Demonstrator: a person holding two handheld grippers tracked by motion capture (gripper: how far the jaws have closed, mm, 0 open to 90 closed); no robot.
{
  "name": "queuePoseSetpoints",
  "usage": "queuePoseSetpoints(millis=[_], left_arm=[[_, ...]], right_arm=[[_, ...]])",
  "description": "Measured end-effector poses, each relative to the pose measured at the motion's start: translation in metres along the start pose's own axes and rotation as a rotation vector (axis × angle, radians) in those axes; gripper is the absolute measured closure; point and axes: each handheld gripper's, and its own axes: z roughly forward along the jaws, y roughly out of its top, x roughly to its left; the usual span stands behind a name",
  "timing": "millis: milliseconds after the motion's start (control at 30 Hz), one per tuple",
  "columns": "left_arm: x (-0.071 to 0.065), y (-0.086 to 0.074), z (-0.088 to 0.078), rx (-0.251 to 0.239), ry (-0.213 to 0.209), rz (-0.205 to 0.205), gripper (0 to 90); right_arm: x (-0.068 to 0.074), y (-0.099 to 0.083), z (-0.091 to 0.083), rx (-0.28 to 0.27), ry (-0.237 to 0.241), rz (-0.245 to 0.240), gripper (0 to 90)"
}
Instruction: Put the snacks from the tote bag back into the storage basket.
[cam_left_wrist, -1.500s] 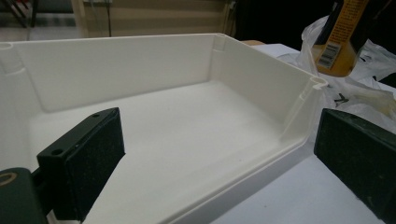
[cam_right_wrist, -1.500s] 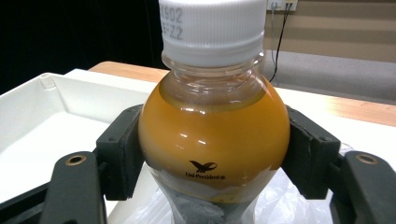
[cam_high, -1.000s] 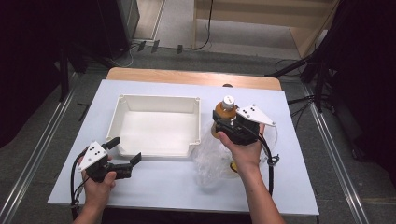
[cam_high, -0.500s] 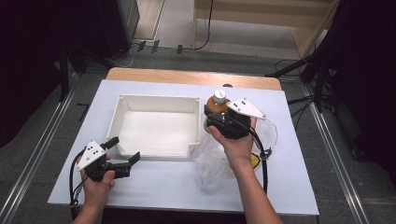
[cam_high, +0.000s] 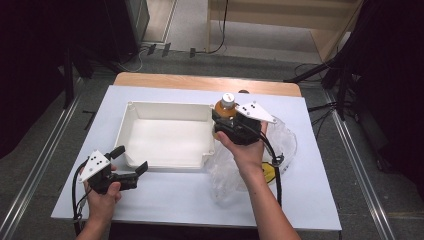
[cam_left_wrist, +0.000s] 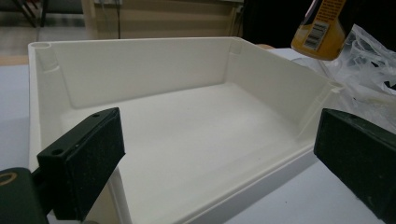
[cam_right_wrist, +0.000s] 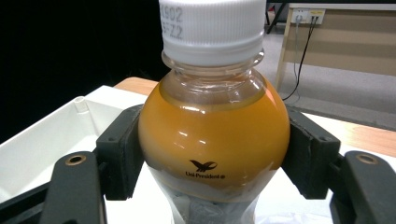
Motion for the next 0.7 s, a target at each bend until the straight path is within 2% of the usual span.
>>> queuePoseSetpoints(millis=[200, 700], left_arm=[[0.0, 0.0, 0.0, 0.0, -0.001, 0.011, 2.0], [0.001, 0.0, 0.0, 0.003, -0.004, 0.01, 2.0]], right_arm=[[0.005, 0.004, 0.005, -0.001, 0.01, -0.007, 31.1], [0.017, 0.005, 0.017, 0.008, 0.034, -0.007, 31.1]])
